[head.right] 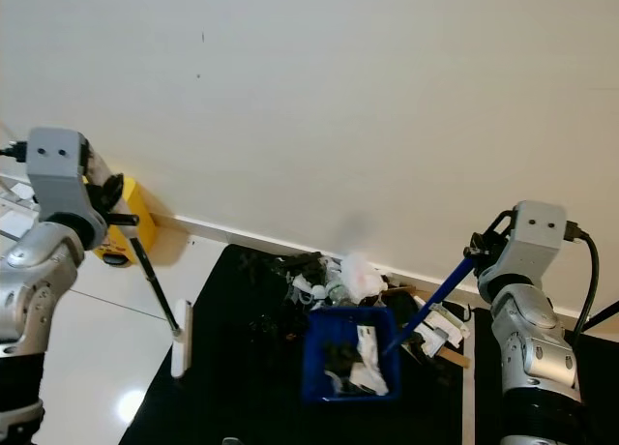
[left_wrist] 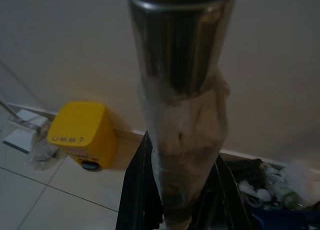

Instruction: Sweep floor

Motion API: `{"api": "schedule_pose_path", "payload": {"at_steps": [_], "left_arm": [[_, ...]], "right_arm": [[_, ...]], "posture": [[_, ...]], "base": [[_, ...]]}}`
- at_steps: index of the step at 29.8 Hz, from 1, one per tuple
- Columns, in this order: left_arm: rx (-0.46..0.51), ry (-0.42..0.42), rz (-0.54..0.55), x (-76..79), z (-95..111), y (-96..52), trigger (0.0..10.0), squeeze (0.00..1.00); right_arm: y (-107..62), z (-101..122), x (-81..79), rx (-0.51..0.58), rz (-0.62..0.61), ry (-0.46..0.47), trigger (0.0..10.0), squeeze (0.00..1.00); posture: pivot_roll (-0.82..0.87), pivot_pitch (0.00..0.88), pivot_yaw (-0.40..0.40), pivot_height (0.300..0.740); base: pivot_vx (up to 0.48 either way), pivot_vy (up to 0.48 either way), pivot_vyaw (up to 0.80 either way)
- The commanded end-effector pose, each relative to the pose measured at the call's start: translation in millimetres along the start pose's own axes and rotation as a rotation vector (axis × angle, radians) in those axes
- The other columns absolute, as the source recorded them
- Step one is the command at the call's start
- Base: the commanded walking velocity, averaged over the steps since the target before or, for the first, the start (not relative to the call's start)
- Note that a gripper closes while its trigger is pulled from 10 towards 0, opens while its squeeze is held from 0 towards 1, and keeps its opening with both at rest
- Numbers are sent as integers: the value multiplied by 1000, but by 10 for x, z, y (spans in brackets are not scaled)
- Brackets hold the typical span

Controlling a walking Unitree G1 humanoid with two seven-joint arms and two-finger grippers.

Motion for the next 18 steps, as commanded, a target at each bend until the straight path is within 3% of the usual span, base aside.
{"api": "schedule_pose_path", "payload": {"at_steps": [1,2,4,7,12,18], "left_arm": [[15,33,56,-139,40,-14,10000,0],[14,33,58,-142,39,-14,10000,0],[-86,49,106,-95,-142,0,10000,0],[-113,22,124,-30,-192,-4,10000,0],[-50,-62,121,23,-186,-21,10000,0],[-53,-48,131,46,-235,-47,10000,0]], "right_arm": [[-16,98,-68,56,9,85,10000,0],[-18,94,-76,57,9,91,10000,0],[-15,-5,-216,52,19,118,10000,0],[-12,-37,-308,66,28,99,10000,0],[-4,-66,-442,81,31,112,10000,0],[-9,-56,-537,88,46,168,10000,0]], "posture": [[41,146,79,740],[41,146,79,740],[39,138,76,740],[39,132,73,740],[37,124,68,740],[36,113,63,740]], "base": [[0,0,0],[0,0,0],[0,0,0],[0,0,0],[0,0,0],[0,0,0]]}}
Point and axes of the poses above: a point about 5 cm out from each wrist's last joint towards the gripper, its own y axis pointing out of the wrist towards the gripper, its own z axis along the axis of the wrist's last joint, x = y × z, the point moved 1 cm from there along y, pointing out of the wrist towards the gripper, and after that the axes turned 13 degrees about y, right-handed, at the moved point
